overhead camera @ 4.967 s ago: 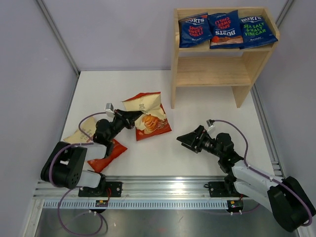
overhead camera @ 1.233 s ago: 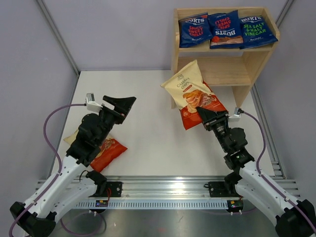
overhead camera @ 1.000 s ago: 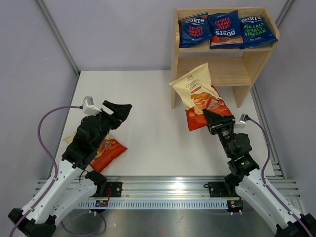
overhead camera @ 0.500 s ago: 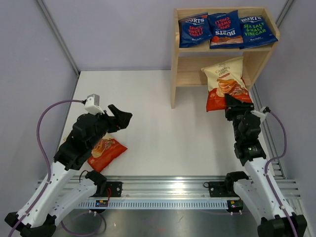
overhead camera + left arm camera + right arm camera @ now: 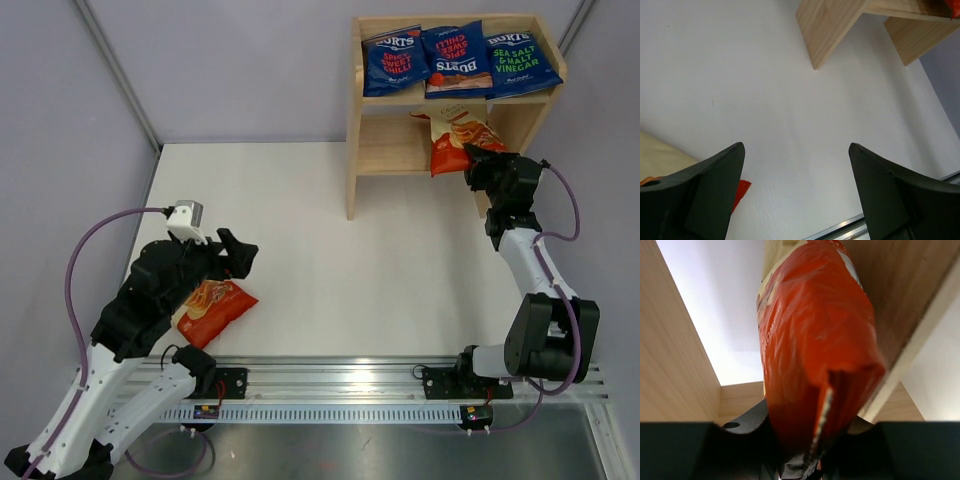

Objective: Place and organize the chips bags onto the shelf

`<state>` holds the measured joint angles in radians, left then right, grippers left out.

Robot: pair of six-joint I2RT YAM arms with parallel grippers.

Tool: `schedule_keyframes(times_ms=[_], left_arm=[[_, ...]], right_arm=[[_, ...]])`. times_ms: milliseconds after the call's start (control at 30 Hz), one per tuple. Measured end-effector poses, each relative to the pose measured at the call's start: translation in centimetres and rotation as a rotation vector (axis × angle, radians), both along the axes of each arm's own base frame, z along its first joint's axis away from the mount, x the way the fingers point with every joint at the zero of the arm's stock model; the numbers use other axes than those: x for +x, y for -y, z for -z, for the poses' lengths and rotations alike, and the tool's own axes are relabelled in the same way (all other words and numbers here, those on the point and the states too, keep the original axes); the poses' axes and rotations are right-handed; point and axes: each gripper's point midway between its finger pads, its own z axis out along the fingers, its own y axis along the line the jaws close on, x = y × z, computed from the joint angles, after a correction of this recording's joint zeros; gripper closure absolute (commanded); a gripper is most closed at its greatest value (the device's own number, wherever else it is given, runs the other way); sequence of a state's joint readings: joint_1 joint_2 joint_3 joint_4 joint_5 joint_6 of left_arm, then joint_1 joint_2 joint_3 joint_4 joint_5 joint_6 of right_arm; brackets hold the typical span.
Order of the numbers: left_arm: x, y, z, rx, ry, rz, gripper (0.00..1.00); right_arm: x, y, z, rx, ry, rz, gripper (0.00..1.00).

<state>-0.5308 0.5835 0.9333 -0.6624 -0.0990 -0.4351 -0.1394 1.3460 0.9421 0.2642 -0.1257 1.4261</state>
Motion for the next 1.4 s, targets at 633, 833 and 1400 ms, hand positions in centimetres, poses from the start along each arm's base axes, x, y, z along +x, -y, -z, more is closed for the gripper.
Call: schedule_keyframes(times_ms=[633,833,1400], left_arm=[[-0.5,-0.9,2.3,0.070,0.000,0.002,0.11],[-0.8,-1.2,2.6,0.078,-0.002,0.000,0.12],[-0.9,-1.3,2.9,0.082,-0.003,-0.003,0.12]], right_arm=[[1.6,2.3,4.3,0.006,-0.205,0.124,0.55],[1.6,3.0,4.2,0.022,-0.239,0.161,0.40],[0.4,3.4,4.6,0.040,-0.319,0.184,0.45]])
